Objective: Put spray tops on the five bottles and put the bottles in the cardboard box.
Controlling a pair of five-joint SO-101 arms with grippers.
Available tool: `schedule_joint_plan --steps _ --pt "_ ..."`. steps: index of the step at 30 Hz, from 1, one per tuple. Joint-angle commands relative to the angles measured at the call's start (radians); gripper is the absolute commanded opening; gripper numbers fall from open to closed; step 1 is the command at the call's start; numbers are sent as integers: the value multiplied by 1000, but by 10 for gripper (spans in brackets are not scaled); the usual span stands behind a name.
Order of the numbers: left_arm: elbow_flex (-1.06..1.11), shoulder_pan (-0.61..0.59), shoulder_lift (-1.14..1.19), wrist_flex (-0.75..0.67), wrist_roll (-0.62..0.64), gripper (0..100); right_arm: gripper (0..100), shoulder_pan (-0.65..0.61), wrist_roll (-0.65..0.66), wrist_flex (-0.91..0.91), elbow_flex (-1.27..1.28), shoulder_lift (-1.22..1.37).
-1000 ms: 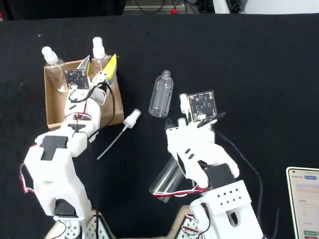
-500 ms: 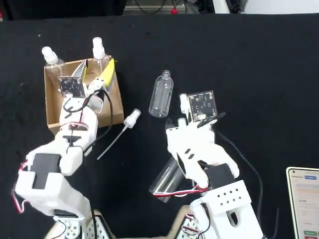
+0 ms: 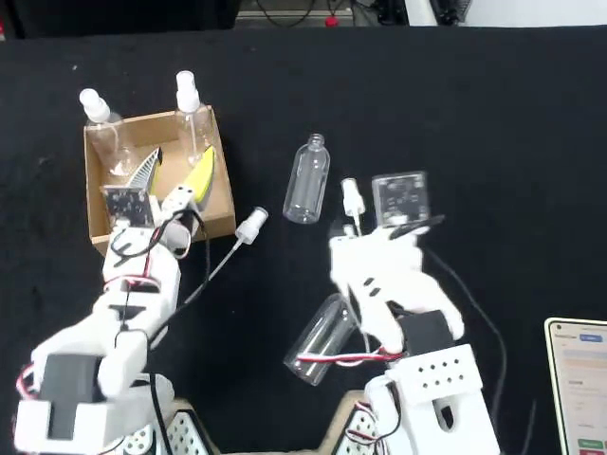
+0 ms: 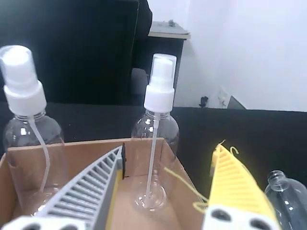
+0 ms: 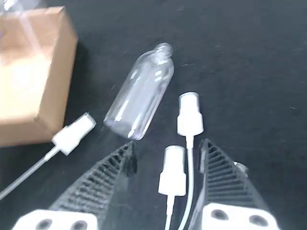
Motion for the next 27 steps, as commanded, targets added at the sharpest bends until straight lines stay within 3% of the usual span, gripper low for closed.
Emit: schedule_joint_plan --steps 1,5,12,15,21,24,27 --pt "45 18 -141 44 2 278 209 80 -11 -61 -4 1" --pt "21 18 -273 356 11 278 208 117 -60 -68 -4 1" --pt "-203 53 -545 1238 68 280 208 186 -84 -69 -7 1" --pt "-285 122 -620 1493 69 282 211 216 -110 -69 -8 1" --pt "-300 282 -677 1699 -66 282 209 330 -117 -61 -41 1" --pt "-300 352 -677 1729 -178 279 209 388 -161 -61 -47 1" --pt "-300 390 -683 1734 -206 278 211 399 -175 -63 -47 1"
